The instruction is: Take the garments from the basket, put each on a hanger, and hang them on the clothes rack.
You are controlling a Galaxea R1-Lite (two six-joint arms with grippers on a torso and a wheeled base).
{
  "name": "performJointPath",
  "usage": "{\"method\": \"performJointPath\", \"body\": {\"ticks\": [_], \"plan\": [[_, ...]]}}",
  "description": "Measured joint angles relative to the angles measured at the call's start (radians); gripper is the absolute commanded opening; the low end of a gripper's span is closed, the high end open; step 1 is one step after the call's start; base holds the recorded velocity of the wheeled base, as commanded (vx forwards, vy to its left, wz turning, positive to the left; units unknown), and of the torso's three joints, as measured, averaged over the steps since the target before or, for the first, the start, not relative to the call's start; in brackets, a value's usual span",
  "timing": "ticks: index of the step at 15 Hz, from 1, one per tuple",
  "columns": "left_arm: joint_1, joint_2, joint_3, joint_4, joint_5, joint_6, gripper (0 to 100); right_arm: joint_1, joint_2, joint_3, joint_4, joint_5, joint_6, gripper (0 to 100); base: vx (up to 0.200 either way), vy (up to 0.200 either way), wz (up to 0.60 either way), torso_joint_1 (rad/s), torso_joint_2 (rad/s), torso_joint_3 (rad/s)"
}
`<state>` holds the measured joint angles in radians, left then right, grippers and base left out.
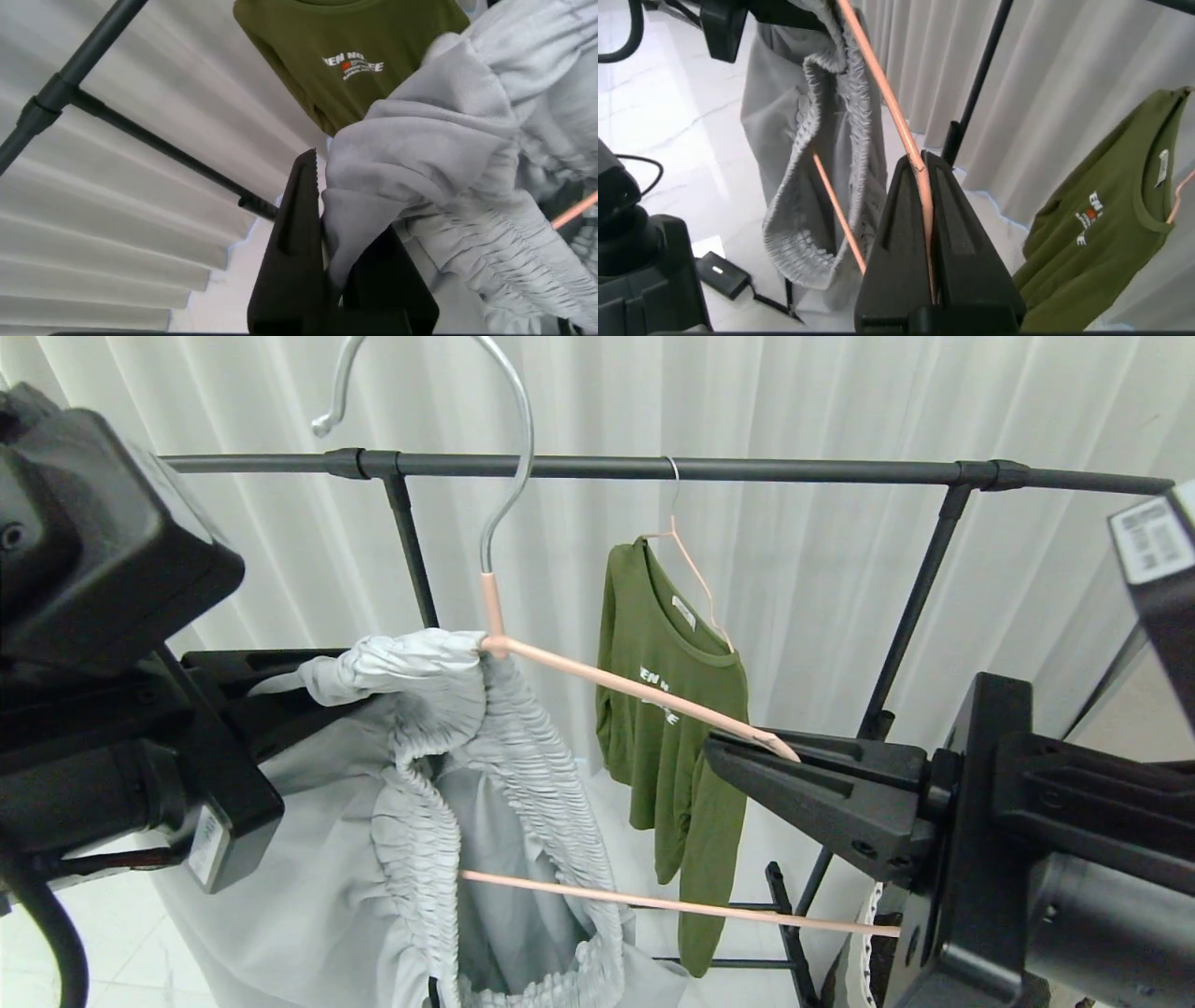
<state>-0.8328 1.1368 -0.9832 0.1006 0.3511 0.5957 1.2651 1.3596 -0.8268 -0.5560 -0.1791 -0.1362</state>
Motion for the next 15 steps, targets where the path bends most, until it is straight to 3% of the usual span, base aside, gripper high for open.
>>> {"method": "performJointPath", "body": {"ticks": [1,4,6,9,15], "plan": [[0.000,0.000,0.002,0.000,0.000,0.000,0,0.000,0.000,0.000,0.000,-0.003,0.000,100,0.000,0.000,0.00,0.000,0.00,0.000],[0.001,-0.005,0.025,-0.001,0.001,0.013,0,-0.002,-0.006,0.001,0.017,-0.006,0.000,100,0.000,0.000,0.00,0.000,0.00,0.000],[0.008,-0.024,0.059,0.000,0.003,0.065,0,-0.019,-0.021,0.005,0.036,-0.008,-0.003,100,0.000,0.000,0.00,0.000,0.00,0.000],[0.091,-0.063,0.108,-0.020,0.009,0.121,0,-0.057,-0.061,0.018,0.096,-0.008,-0.015,100,0.000,0.000,0.00,0.000,0.00,0.000],[0.146,-0.061,0.190,-0.319,0.007,0.114,0,-0.057,-0.053,0.039,0.103,-0.002,0.000,100,0.000,0.000,0.00,0.000,0.00,0.000]]}}
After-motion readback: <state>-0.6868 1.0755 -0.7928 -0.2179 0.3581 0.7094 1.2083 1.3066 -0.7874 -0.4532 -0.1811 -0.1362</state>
